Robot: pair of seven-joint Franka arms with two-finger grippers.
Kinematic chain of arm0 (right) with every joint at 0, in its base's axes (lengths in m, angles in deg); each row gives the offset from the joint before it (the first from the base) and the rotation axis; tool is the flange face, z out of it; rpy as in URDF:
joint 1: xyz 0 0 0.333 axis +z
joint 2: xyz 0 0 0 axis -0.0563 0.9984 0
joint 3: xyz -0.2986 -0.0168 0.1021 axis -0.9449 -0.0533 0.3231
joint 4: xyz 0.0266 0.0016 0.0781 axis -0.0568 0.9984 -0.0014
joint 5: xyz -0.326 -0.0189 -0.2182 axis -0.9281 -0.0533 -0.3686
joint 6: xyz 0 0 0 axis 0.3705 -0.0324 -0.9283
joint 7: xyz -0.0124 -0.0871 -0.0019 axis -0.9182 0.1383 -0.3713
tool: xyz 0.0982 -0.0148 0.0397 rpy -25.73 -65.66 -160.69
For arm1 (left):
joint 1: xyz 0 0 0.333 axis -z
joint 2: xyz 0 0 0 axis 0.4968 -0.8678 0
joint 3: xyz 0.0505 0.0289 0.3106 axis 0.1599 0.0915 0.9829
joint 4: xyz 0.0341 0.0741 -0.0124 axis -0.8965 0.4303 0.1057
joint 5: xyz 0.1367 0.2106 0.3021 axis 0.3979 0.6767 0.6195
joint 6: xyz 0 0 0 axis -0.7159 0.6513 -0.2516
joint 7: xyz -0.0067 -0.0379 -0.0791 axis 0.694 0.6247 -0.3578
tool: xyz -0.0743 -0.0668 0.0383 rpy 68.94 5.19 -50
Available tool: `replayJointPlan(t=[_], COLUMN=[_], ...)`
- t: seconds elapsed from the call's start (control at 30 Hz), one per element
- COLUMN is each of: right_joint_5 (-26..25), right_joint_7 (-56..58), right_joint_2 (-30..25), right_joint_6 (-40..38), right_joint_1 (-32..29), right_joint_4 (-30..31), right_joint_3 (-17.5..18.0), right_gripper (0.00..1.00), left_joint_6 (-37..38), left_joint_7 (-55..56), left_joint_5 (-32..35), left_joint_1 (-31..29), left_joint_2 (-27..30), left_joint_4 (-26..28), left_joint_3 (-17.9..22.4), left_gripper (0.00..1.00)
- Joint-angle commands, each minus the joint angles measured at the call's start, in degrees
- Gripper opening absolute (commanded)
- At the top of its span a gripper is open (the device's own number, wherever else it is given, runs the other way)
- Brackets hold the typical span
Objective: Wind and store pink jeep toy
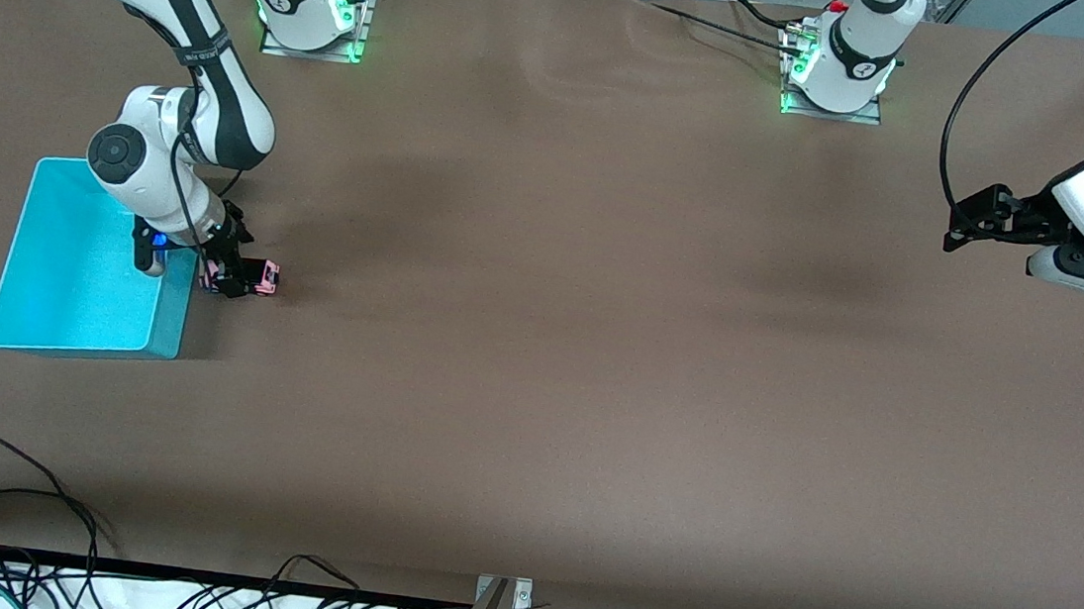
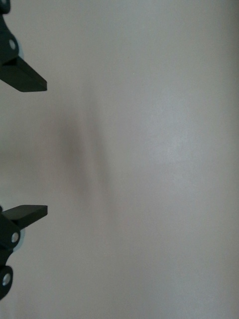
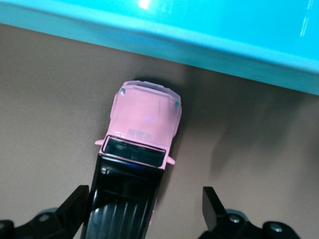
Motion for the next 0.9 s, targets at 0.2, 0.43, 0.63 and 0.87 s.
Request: replayJointPlan(t=[0.2,0.43,0.63,0.87], right_joint_5=[0.08,-0.1,-0.71,-0.8], right_joint_7=[-0.41,-0.23,0.21,0.65], right_joint_2=[0.38,-0.58,-3.3,-7.26], right_joint_6=[1.56,1.47,0.94,-4.32], right_joint_1=[-0.08,-0.08,-0.08,-0.08], right_joint_4=[0.3,-0.05,-0.49,-2.15], right_joint_3=[-0.66,-0.57,0.04,2.24], right_gripper=[0.02,0.0,0.0,0.0], left_joint_6=[0.88,0.96,0.96,1.05], left_joint_7=[0.04,0.04,0.04,0.04], left_joint_5=[-1.66,-1.66,-1.66,-1.66], left_joint_1=[-0.42,-0.51,-0.51,-0.51], left_joint_2=[-0.86,-0.86,-0.86,-0.86], left_joint_4=[-1.77,-1.77,-1.77,-1.77], left_joint_3=[-0.05,-0.05,-0.05,-0.05], left_gripper=[1.0,1.0,1.0,1.0])
